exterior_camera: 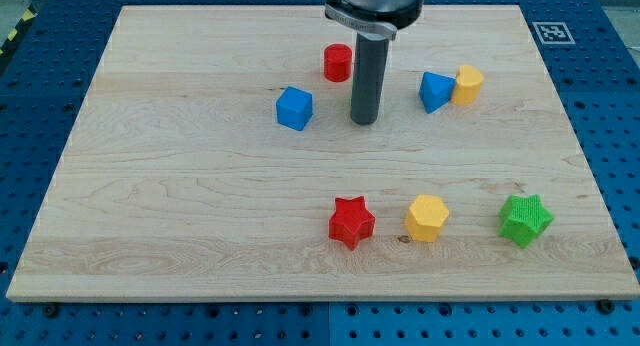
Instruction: Push the blue cube towards the red star
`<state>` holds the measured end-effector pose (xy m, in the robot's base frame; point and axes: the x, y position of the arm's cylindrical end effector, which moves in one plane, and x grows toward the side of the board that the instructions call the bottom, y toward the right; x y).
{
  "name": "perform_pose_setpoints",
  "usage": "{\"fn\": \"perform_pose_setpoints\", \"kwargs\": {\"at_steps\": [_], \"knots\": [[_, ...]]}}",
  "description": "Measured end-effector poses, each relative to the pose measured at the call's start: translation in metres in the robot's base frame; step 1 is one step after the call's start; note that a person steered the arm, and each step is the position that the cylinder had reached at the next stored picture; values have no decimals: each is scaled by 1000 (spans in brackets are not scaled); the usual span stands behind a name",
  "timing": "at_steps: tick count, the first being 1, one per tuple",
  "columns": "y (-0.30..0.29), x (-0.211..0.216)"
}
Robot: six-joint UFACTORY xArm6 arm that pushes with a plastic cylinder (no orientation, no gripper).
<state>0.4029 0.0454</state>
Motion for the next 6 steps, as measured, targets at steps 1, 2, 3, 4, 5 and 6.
{"fn": "perform_pose_setpoints", "kwargs": {"at_steps": [1,2,3,4,5,6], "knots": [[-23,-23],[-63,-28],[-78,-22],[-101,-17],[-122,-10],[-122,9]]}}
